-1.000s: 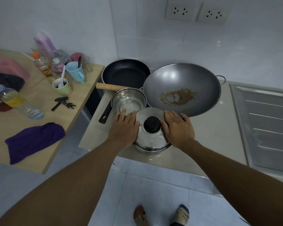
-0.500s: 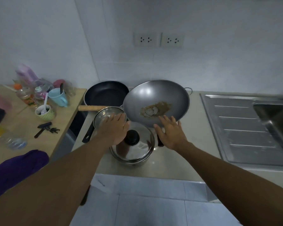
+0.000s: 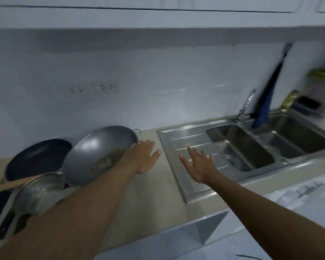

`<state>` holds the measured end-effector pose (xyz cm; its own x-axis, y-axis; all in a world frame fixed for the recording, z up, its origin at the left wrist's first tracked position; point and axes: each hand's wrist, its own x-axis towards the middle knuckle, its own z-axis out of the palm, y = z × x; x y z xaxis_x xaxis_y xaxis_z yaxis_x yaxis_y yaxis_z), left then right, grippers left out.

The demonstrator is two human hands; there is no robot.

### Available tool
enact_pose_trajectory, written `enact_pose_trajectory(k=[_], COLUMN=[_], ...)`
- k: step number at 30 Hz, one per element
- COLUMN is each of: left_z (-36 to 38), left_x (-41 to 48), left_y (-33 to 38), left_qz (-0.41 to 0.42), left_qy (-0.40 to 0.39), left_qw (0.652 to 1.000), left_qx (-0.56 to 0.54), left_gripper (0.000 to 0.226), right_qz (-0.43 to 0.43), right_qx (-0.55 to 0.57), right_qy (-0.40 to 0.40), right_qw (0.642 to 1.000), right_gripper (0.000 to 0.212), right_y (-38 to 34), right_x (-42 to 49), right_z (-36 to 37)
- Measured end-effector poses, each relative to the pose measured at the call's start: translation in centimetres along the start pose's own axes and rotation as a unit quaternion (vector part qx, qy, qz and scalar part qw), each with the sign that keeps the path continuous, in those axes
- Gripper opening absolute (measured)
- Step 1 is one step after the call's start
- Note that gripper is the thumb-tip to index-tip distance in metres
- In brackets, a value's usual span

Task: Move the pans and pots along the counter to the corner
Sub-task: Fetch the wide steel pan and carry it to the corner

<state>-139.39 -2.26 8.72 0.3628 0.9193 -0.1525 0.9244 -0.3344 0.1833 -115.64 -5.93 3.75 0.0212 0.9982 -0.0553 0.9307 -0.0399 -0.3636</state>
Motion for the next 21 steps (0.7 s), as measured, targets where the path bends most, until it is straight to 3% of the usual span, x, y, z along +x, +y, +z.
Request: enact_pose_trajectory(k=[11,21], left_z=[3.5,7.2], left_x=[11.5,20.8], left_y=[23.7,41.7], left_qz=[0.138,0.272], left_qy=[-0.040,-0.097], left_qw=[0.990,0.956], left_qx=[0.007,0.050], left_gripper=[0.062,0.066], right_qz=[0.119,0.262], right_qx=[0.012,0.054], right_qy=[0.053,0.109], right_qw=[0.991,0.957], right_gripper=[0.086,0.090], right_y=[21.3,36.6], right_x=[-5.3,-8.1], right_z=[-8.3,-12.6])
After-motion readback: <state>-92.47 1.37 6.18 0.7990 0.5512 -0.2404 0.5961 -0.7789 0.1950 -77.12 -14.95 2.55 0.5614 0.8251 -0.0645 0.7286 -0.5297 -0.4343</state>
